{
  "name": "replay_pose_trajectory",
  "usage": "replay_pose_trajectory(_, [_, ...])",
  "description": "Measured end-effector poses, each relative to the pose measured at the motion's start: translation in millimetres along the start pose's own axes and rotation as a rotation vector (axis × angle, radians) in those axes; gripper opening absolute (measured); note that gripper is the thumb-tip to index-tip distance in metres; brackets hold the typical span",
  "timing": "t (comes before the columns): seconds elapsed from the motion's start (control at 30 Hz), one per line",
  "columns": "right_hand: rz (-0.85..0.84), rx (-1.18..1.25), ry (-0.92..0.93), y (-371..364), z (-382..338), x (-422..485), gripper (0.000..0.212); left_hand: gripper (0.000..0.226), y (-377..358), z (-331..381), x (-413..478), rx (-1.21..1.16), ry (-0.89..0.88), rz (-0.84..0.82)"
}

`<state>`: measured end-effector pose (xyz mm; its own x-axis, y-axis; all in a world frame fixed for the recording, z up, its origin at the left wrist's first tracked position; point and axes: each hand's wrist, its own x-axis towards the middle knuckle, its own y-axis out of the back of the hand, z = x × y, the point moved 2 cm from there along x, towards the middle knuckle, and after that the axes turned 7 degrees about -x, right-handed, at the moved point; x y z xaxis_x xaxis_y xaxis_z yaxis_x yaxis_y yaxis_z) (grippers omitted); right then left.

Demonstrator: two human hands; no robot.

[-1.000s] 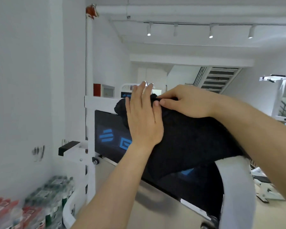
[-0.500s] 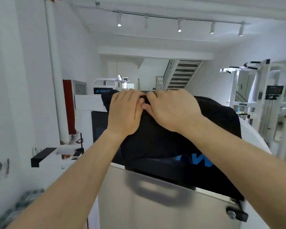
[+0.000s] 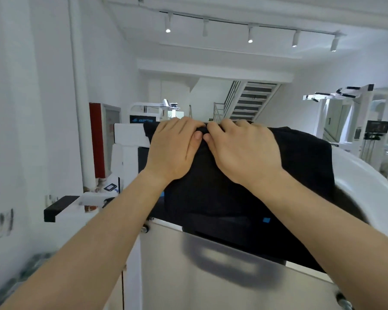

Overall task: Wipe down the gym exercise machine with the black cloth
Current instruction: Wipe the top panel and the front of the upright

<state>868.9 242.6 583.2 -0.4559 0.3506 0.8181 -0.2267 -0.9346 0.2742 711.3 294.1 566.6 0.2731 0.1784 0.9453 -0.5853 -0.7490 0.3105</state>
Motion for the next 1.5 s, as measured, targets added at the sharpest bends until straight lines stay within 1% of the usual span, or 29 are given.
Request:
replay_pose_trajectory(0.1, [-0.002, -0.001, -0.032, -2, -4, 0, 0.042, 0.036, 1, -3, -1, 0.029, 0.006, 0.012])
replay_pose_trajectory(0.27, [0.023, -0.045, -0.083, -2, -7, -1, 0.044, 0.036, 0, -11, -2, 0.030, -0.100, 0.013])
replay_pose_trajectory(0.37, [0.029, -0.053, -0.087, -4, -36, 20, 0.043, 0.037, 10, -48, -7, 0.006, -0.104, 0.003])
replay_pose_trajectory(0.47, [0.016, -0.037, -0.081, -14, -87, 54, 0.044, 0.037, 25, -103, -18, 0.011, -0.065, 0.000])
replay_pose_trajectory(0.57, [0.019, -0.010, -0.090, -22, -127, 85, 0.039, 0.039, 38, -147, -26, 0.013, -0.049, -0.003])
replay_pose_trajectory(0.67, [0.030, 0.003, -0.089, -27, -148, 101, 0.039, 0.038, 43, -172, -30, -0.013, -0.054, -0.006])
replay_pose_trajectory(0.77, [0.039, 0.030, -0.075, -28, -157, 105, 0.041, 0.037, 44, -177, -32, 0.026, -0.040, 0.036])
replay_pose_trajectory(0.87, [0.044, 0.019, -0.078, -26, -146, 98, 0.041, 0.040, 43, -164, -29, 0.040, -0.025, 0.041])
replay_pose_trajectory(0.93, [0.038, -0.006, -0.100, -22, -126, 84, 0.042, 0.039, 38, -144, -24, 0.045, -0.042, 0.027])
replay_pose_trajectory(1.13, [0.009, -0.068, -0.171, -8, -38, 20, 0.048, 0.036, 11, -47, 4, 0.000, -0.138, 0.027])
replay_pose_trajectory(1.33, [0.025, -0.068, -0.232, 10, 48, -43, 0.046, 0.039, -20, 53, 28, -0.008, -0.214, 0.021])
replay_pose_trajectory(1.43, [0.046, -0.028, -0.282, 14, 76, -66, 0.046, 0.039, -31, 89, 36, -0.010, -0.238, 0.053])
replay_pose_trajectory(1.5, [0.050, -0.039, -0.315, 12, 82, -73, 0.045, 0.040, -35, 99, 37, -0.011, -0.245, 0.074])
